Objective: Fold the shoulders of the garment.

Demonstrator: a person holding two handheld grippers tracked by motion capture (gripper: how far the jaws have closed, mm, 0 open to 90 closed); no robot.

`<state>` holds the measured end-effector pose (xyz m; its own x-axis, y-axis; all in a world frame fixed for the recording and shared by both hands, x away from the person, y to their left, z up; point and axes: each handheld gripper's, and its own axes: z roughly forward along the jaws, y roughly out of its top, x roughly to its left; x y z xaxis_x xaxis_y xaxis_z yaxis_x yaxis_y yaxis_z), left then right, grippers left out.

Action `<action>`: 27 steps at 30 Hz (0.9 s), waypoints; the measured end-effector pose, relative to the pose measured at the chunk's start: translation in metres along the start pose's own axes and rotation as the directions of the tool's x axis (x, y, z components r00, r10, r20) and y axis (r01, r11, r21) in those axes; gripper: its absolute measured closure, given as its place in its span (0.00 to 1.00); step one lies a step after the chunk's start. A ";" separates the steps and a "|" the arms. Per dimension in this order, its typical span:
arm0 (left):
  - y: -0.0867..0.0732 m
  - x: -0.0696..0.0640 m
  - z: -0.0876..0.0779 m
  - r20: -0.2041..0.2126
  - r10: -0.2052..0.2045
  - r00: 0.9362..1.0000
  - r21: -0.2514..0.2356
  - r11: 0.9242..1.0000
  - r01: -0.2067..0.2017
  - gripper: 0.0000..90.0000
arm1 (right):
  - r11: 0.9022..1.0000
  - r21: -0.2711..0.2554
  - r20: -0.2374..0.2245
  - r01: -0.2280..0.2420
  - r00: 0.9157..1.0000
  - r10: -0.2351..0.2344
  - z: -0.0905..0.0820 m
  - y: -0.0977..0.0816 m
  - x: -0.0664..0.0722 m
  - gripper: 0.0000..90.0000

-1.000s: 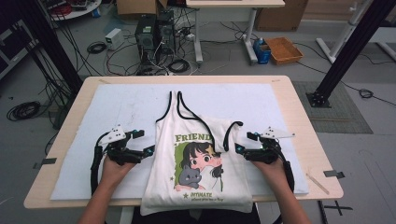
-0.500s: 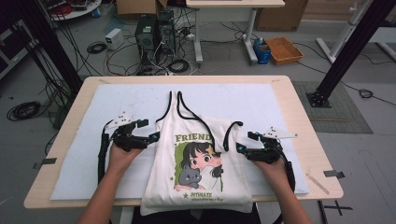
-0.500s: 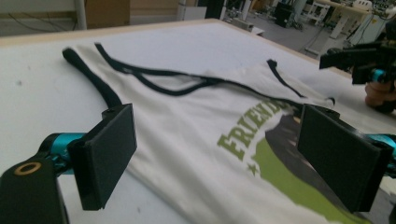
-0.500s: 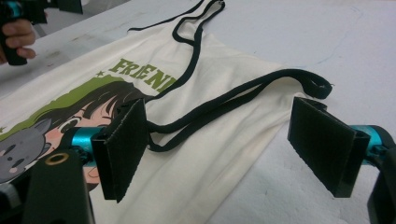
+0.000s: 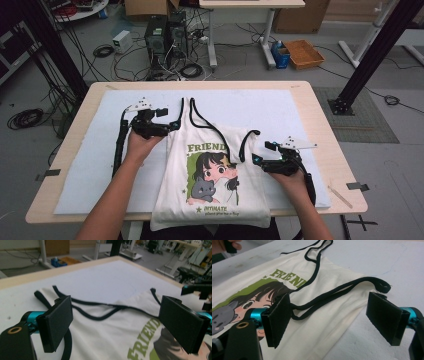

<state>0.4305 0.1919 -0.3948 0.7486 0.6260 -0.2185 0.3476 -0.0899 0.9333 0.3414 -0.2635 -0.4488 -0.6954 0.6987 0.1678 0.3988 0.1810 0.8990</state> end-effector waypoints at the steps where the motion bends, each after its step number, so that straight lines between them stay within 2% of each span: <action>1: 0.003 0.000 0.004 0.001 0.008 1.000 0.017 1.000 -0.008 0.14 | 1.000 0.005 0.002 -0.001 1.000 0.001 0.000 0.000 0.001 0.23; 3: 0.009 -0.001 0.010 -0.008 0.027 1.000 0.042 0.999 -0.027 0.14 | 1.000 0.003 0.003 -0.001 1.000 0.001 0.000 0.000 0.000 0.23; 4: 0.012 0.000 0.012 -0.008 0.033 0.999 0.037 0.999 -0.032 0.14 | 1.000 -0.002 0.000 -0.003 1.000 0.003 0.000 0.000 0.000 0.23; 6: 0.015 0.002 0.015 -0.007 0.030 1.000 0.051 0.998 -0.029 0.14 | 1.000 -0.004 0.002 -0.008 1.000 0.008 0.000 0.000 -0.001 0.23; 7: 0.021 0.004 0.023 -0.017 0.035 0.999 0.080 0.996 -0.034 0.14 | 1.000 -0.004 -0.002 -0.016 1.000 0.016 -0.001 0.000 -0.001 0.23; 10: 0.026 0.005 0.030 -0.018 0.033 0.999 0.105 0.994 -0.031 0.14 | 1.000 -0.007 -0.002 -0.021 1.000 0.021 0.000 0.000 -0.002 0.23; 13: 0.033 0.007 0.039 -0.035 0.055 0.998 0.136 0.990 -0.050 0.14 | 1.000 -0.004 -0.004 -0.026 1.000 0.026 0.000 0.000 -0.003 0.23; 16: 0.038 0.013 0.049 -0.041 0.053 0.998 0.178 0.983 -0.045 0.14 | 0.999 -0.004 -0.007 -0.033 0.999 0.033 0.000 0.000 -0.003 0.23; 18: 0.039 0.018 0.056 -0.044 0.046 0.998 0.185 0.982 -0.037 0.14 | 0.999 -0.005 -0.006 -0.037 0.999 0.037 -0.001 -0.001 -0.003 0.23; 22: 0.042 0.027 0.068 -0.043 0.036 0.998 0.228 0.973 -0.026 0.14 | 0.999 -0.005 -0.012 -0.044 0.999 0.044 -0.001 -0.001 -0.004 0.23; 23: 0.042 0.029 0.070 -0.045 0.035 0.998 0.232 0.973 -0.024 0.14 | 0.999 -0.005 -0.015 -0.046 0.999 0.046 -0.001 0.000 -0.004 0.23; 24: 0.042 0.031 0.072 -0.050 0.032 0.998 0.217 0.976 -0.020 0.14 | 0.999 -0.005 -0.015 -0.046 0.999 0.046 -0.001 0.000 -0.004 0.23; 26: 0.039 0.038 0.075 -0.055 -0.011 0.998 0.199 0.980 0.021 0.14 | 0.999 -0.002 -0.015 -0.044 0.999 0.044 0.000 0.000 -0.004 0.23; 27: 0.038 0.041 0.077 -0.064 -0.017 0.998 0.213 0.977 0.031 0.14 | 0.999 -0.002 -0.015 -0.044 0.999 0.044 0.000 0.000 -0.004 0.23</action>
<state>0.5180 0.1546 -0.3901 0.7048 0.6757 -0.2159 0.4826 -0.2337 0.8441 0.3439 -0.2666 -0.4498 -0.6861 0.6957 0.2127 0.4273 0.1487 0.8918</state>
